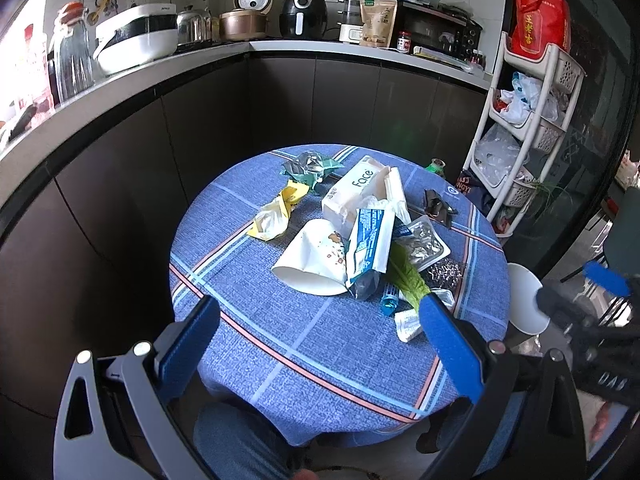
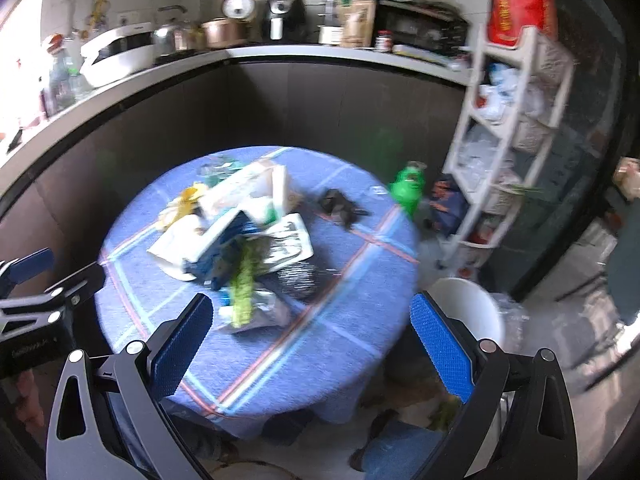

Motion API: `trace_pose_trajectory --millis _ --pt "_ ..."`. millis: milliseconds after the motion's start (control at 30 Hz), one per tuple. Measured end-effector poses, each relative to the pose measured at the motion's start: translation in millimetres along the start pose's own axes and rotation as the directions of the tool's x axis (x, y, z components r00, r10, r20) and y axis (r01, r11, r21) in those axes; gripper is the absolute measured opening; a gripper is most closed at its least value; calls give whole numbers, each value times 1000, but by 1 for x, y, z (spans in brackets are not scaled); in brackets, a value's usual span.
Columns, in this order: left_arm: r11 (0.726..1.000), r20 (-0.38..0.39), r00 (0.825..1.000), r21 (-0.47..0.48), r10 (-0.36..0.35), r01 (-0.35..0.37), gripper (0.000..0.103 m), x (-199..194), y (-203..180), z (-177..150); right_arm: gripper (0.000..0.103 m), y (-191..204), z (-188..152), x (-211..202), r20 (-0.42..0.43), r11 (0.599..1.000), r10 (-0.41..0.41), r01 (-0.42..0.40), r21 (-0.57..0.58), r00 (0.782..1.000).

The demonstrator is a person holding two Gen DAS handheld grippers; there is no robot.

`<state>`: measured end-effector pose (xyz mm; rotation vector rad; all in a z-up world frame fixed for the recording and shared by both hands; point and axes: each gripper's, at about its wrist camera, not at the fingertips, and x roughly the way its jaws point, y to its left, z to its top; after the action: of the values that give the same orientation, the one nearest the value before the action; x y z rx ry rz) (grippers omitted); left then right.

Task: Collect trash
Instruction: 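Grasp the blue milk carton with the left tool while the right tool grasps the green lettuce leaf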

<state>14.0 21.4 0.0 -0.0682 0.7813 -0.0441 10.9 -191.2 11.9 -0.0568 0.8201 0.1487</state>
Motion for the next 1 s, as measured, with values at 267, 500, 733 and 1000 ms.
trace_pose_trajectory --millis 267,500,733,1000 --pt "991 -50 991 -55 -124 121 99 27 20 1 95 23 -19 71 -200 985 160 -170 -34 967" --pt "978 -89 976 -87 -199 192 98 51 30 11 88 32 6 103 -193 966 239 -253 -53 952" --pt "960 -143 951 -103 -274 261 78 75 32 28 64 37 18 139 -269 948 269 -303 -94 925" --pt "925 -225 899 -34 -375 378 48 104 1 43 29 30 17 167 -318 945 300 -326 -34 900"
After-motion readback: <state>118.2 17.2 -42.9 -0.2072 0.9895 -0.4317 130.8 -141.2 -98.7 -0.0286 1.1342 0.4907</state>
